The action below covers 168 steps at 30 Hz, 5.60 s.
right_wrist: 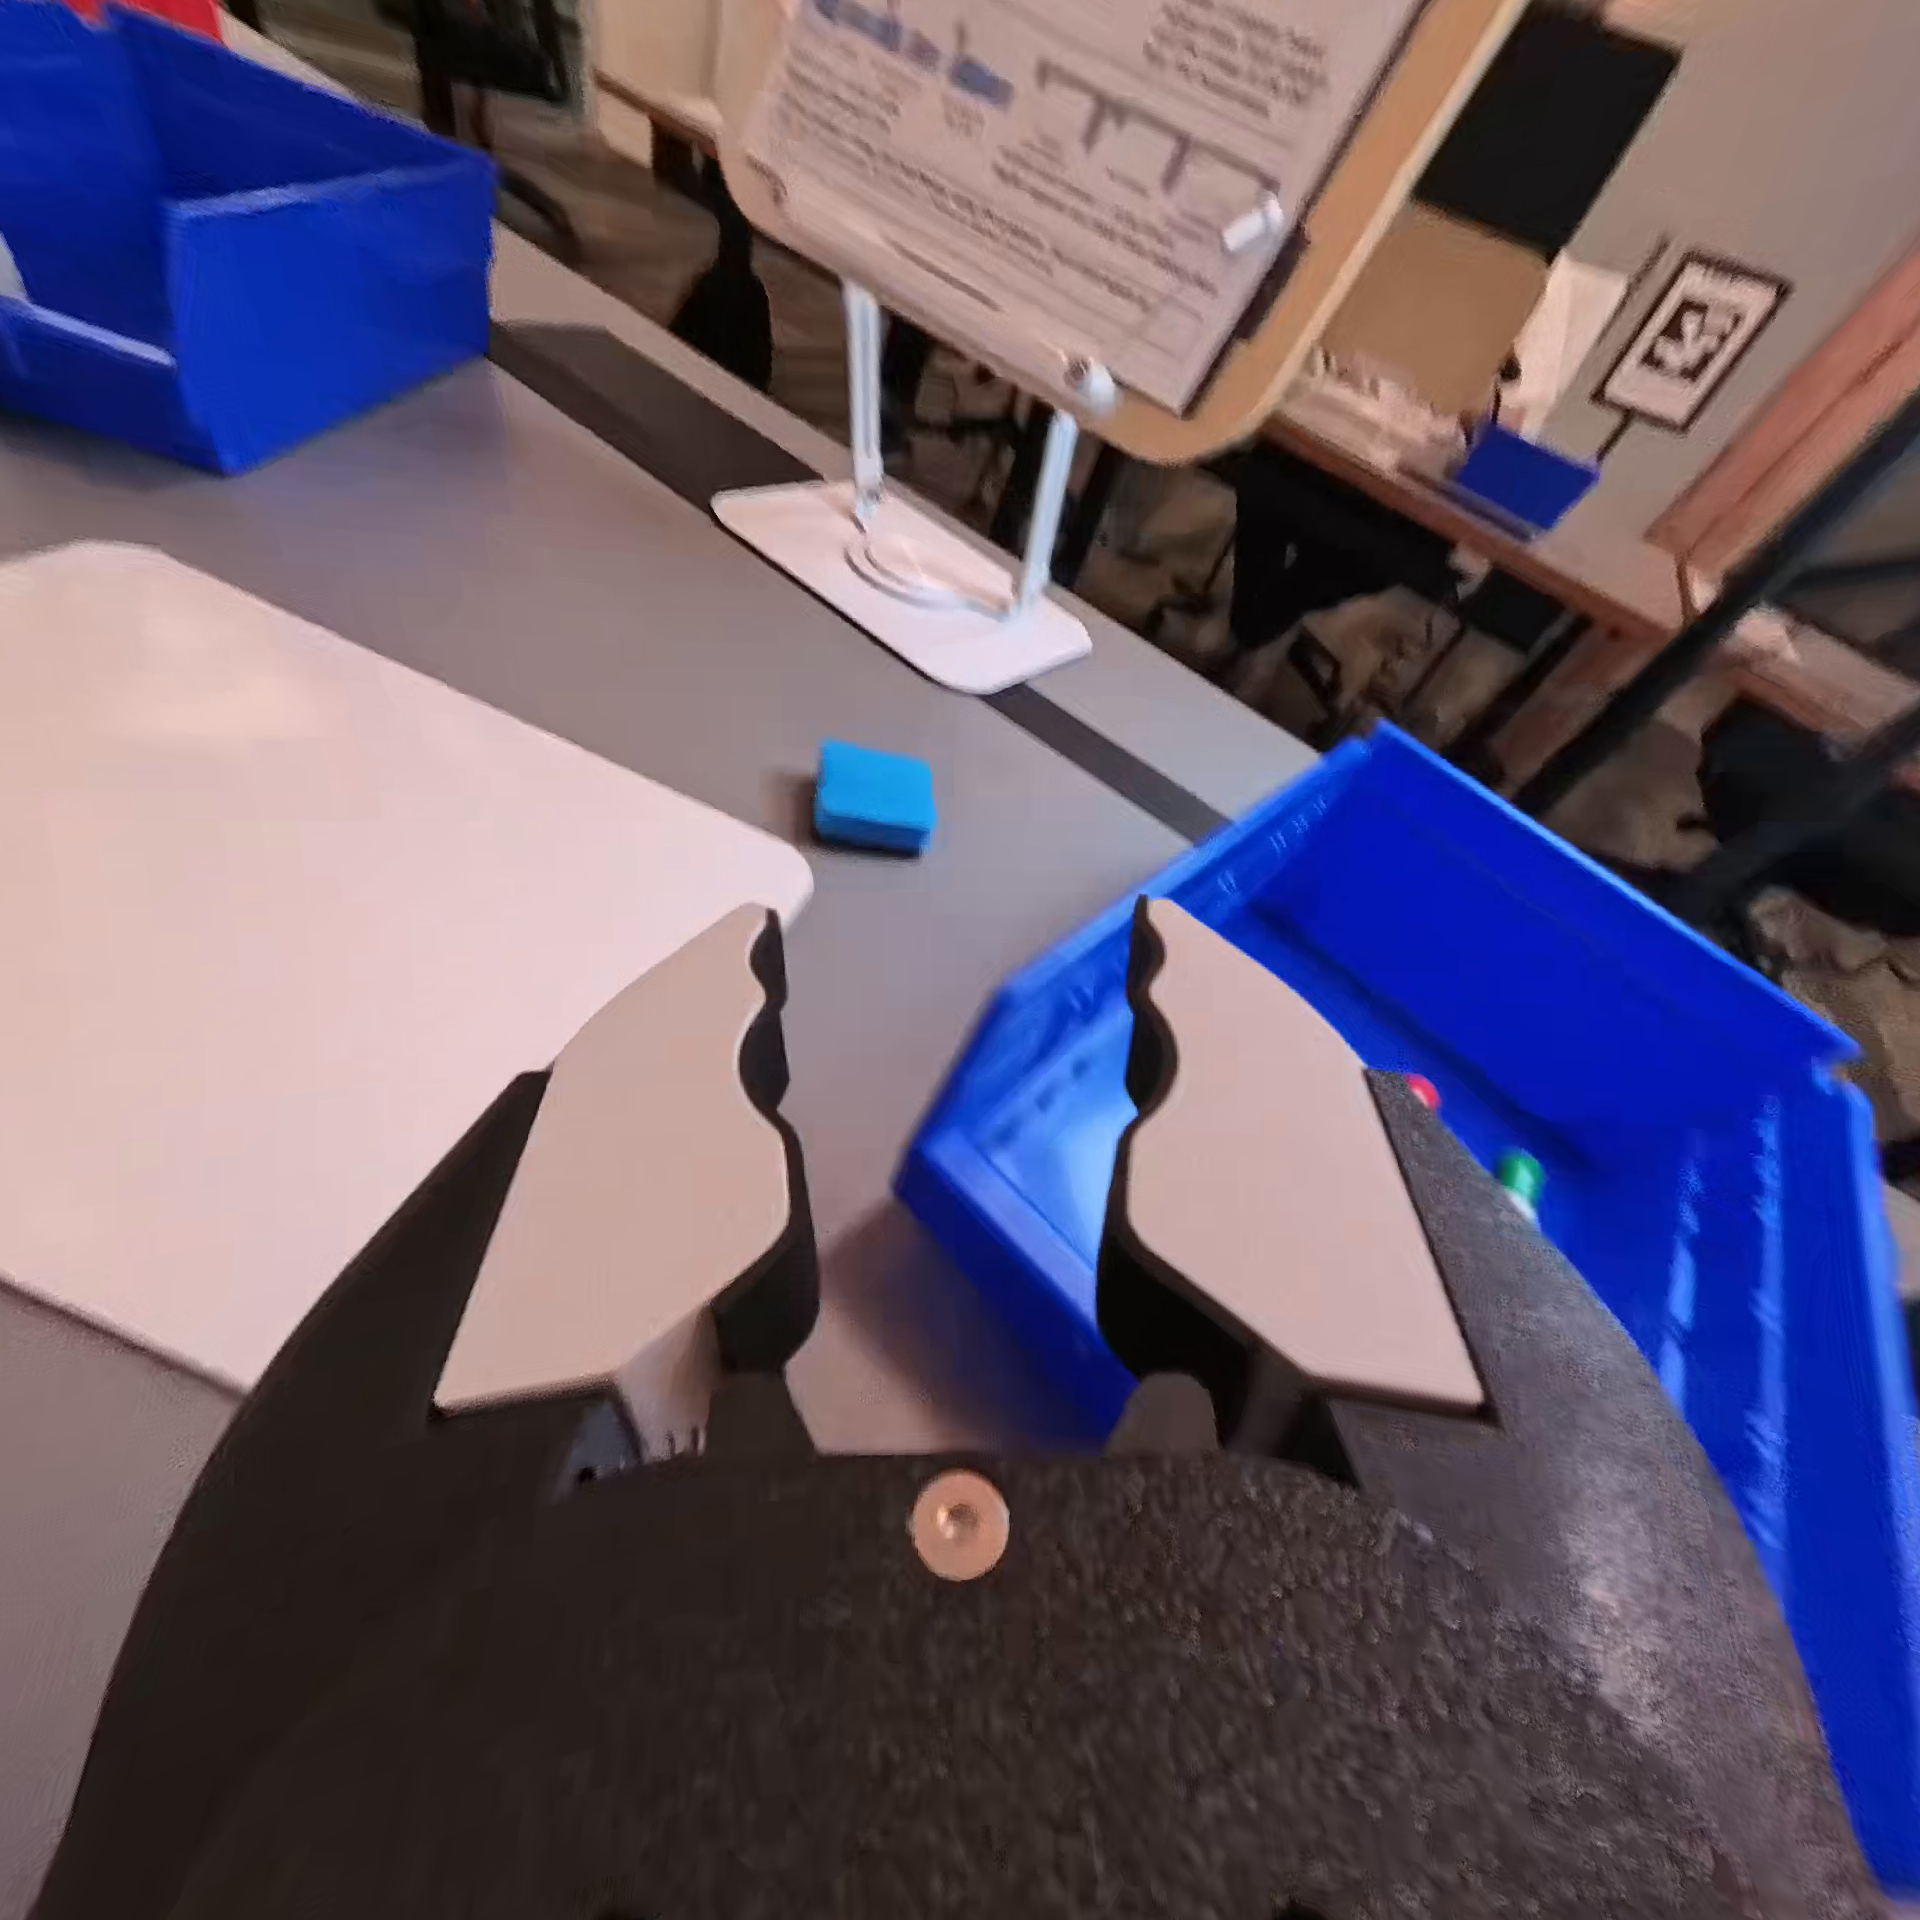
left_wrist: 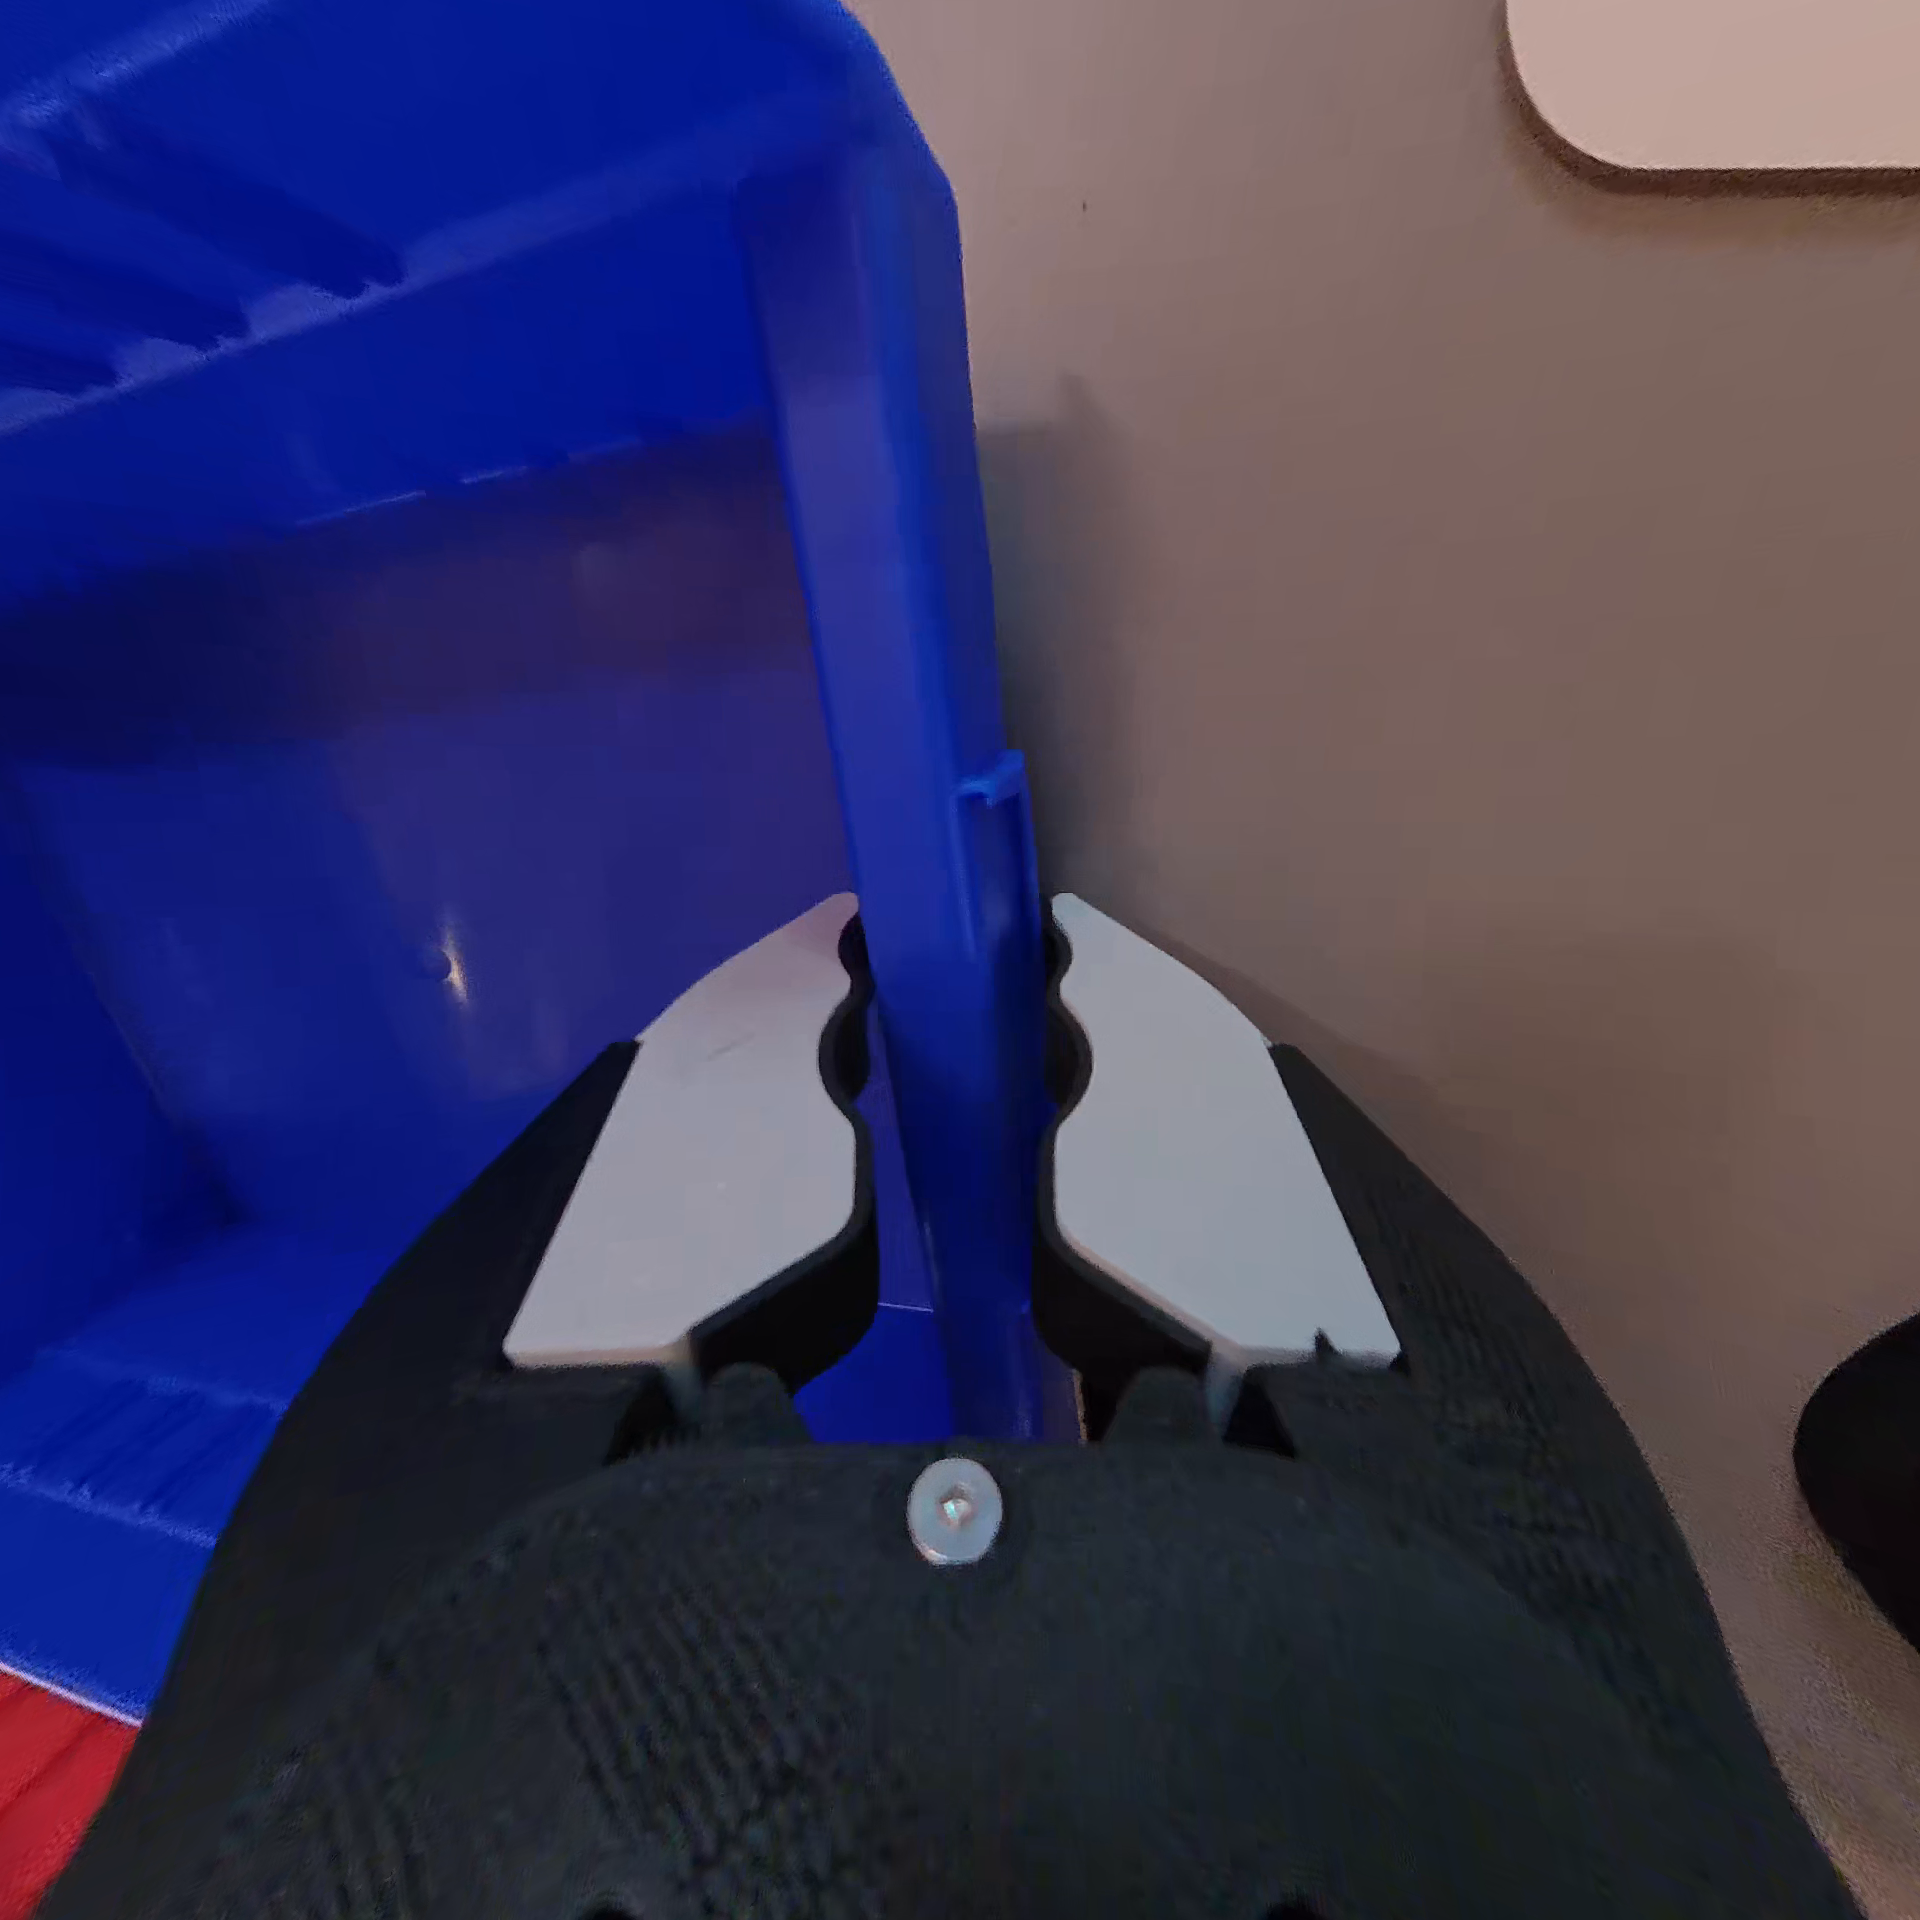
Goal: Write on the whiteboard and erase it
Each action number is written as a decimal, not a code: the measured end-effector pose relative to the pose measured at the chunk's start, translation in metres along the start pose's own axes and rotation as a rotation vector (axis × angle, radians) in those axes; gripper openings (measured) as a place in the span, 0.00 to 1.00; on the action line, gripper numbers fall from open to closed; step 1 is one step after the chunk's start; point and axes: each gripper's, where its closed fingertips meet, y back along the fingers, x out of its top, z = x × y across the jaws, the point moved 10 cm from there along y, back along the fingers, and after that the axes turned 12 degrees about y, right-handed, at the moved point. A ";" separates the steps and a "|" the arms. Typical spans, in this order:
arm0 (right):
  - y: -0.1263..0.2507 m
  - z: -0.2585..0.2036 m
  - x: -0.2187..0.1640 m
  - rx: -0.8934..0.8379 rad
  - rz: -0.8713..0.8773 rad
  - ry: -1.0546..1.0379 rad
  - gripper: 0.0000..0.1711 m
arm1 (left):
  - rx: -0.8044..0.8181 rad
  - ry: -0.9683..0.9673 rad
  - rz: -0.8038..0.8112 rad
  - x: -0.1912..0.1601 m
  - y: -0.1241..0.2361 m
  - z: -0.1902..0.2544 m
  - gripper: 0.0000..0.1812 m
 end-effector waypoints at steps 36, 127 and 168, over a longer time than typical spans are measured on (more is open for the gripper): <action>-0.042 0.043 -0.092 0.556 -0.826 0.520 0.17 | -0.004 -0.159 0.237 0.000 0.080 0.088 0.14; -0.003 -0.209 0.142 0.231 -0.425 0.900 0.18 | 0.432 -0.725 0.670 0.079 0.131 0.257 0.22; 0.024 -0.193 0.189 -0.022 -0.063 0.846 0.21 | 0.726 -0.788 0.899 0.061 0.184 0.226 0.15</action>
